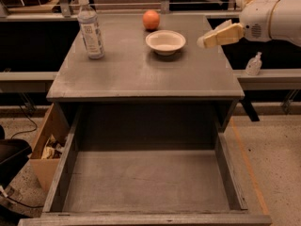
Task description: Place blue plastic bottle into top drawer
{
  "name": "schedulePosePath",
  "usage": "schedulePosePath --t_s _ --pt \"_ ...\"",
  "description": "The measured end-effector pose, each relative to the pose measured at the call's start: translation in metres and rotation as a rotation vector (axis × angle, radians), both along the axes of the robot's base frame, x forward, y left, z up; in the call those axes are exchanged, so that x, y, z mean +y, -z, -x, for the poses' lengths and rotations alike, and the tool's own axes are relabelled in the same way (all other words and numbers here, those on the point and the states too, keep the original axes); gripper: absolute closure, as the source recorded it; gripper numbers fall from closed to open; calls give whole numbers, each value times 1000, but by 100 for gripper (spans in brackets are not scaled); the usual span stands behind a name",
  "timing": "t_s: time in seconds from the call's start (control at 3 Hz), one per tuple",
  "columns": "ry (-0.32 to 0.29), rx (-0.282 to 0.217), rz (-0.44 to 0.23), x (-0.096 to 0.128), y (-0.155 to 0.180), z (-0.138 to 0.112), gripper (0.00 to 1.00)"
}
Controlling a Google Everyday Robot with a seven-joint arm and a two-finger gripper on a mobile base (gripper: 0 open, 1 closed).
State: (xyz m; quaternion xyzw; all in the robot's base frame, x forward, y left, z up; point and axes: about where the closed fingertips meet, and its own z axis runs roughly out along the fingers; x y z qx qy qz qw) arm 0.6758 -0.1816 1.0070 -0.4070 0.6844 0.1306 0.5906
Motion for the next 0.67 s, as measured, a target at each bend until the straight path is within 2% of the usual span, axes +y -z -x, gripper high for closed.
schedulePosePath --t_s 0.33,0.67 --pt "0 0 0 0 0 0 0" --pt "-14 -5 -53 14 5 3 0"
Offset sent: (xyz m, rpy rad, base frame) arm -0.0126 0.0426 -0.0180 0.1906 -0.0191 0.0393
